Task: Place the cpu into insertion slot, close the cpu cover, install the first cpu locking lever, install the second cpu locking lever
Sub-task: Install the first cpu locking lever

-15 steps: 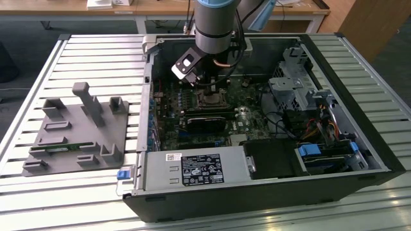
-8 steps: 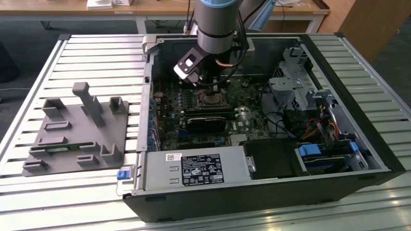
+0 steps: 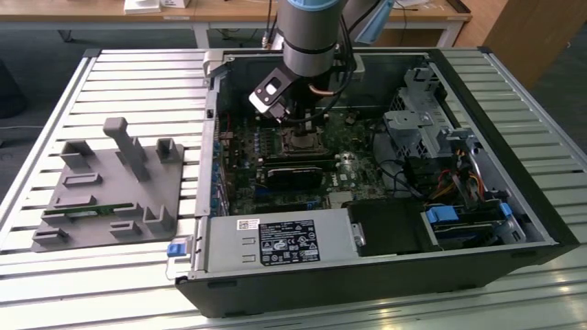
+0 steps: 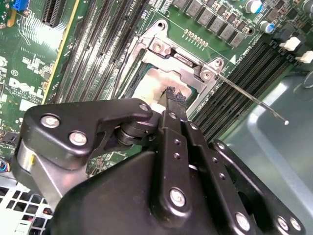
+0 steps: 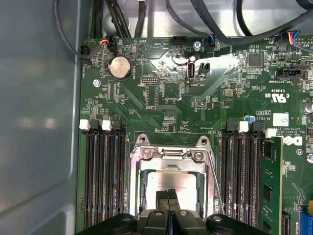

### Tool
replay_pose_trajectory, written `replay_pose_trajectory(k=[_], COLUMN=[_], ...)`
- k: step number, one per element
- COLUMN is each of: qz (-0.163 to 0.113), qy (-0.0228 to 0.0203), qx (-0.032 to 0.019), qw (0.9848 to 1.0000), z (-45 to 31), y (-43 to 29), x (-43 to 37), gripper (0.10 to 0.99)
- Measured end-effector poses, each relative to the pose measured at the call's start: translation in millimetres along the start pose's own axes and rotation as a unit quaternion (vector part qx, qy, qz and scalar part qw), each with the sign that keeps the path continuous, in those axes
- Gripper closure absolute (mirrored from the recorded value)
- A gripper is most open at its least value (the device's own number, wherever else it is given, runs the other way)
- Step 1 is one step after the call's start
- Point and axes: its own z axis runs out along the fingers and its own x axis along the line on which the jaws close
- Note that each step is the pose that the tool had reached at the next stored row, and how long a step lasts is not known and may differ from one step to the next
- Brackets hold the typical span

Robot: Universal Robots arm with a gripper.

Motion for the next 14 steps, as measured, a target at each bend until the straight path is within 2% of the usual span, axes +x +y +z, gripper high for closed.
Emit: replay_pose_trajectory(k=[5, 14], qz=[0.0, 0.0], qy=[0.0001, 0.0001], qx=[0.0, -0.0001], qw=[1.0, 1.0], z=[-4.9, -27.4], y=[0.2, 0.8], x=[0.5, 3.0], gripper=[0.969, 0.969])
